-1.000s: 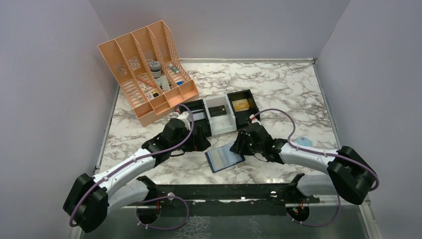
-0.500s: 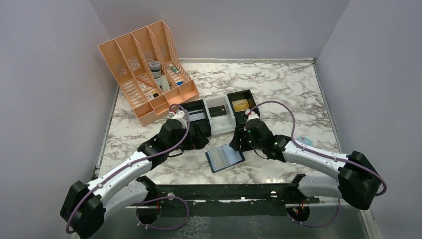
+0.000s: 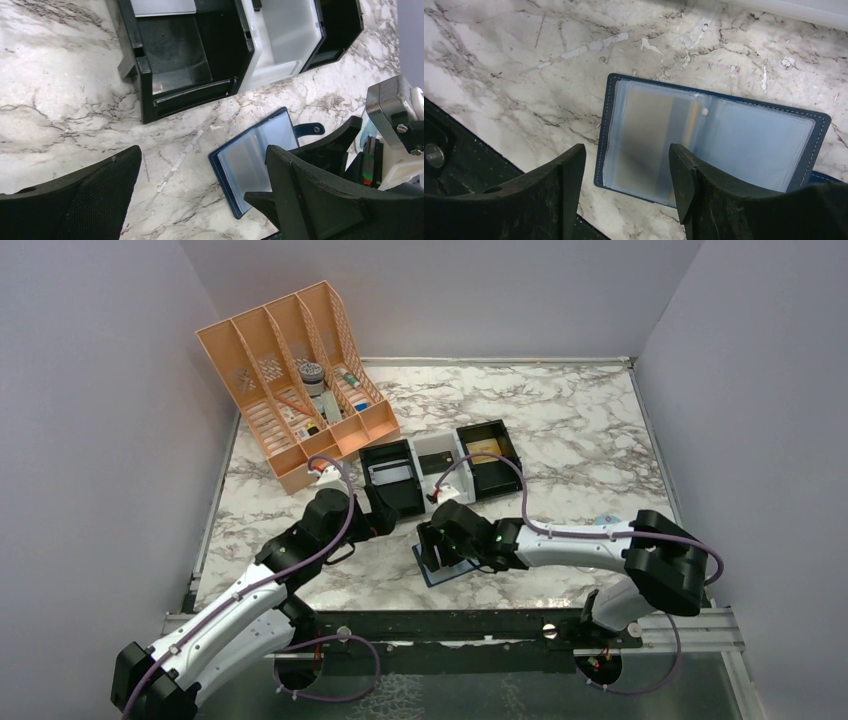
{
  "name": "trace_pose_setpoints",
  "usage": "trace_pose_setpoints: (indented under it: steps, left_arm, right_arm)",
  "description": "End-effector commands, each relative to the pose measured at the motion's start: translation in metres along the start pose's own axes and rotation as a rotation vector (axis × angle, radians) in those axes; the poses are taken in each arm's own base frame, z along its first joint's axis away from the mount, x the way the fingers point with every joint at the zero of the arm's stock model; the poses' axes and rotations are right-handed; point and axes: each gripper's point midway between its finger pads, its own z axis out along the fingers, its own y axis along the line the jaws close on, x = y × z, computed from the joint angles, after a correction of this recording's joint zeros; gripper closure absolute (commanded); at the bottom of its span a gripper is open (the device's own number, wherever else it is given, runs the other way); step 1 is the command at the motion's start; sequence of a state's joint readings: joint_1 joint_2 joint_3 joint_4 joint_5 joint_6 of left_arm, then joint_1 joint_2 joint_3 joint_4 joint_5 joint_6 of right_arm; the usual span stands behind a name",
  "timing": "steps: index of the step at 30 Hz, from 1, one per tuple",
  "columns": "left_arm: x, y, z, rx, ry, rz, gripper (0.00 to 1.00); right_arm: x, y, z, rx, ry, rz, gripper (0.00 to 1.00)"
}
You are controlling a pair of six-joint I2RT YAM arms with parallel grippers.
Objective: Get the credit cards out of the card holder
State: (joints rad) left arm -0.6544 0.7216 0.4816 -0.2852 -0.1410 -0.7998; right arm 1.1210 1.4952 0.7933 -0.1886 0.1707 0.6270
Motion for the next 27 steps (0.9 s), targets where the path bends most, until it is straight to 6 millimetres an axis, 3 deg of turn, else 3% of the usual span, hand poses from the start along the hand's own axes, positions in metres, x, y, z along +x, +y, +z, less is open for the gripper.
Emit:
trace_pose_setpoints:
  steps: [1, 11, 17, 27]
  left_arm:
    - [-0.001, 0.016, -0.001, -0.067, -0.026, -0.012, 0.01]
    - [0.003, 0.017, 0.003, -0.076, 0.0, 0.011, 0.01]
    - [0.003, 0.016, 0.003, -0.073, 0.005, 0.017, 0.01]
    - [0.003, 0.009, 0.007, -0.045, 0.018, 0.022, 0.01]
  right_arm:
    - [-0.006, -0.004, 0.007, 0.061, -0.009, -0.042, 0.37]
    - [0.016, -0.019, 0.025, 0.162, 0.088, -0.071, 0.36]
    - [0.033, -0.038, 0.028, 0.271, 0.143, -0.032, 0.46]
    - [0.019, -0.017, 0.023, 0.115, 0.086, 0.052, 0.59]
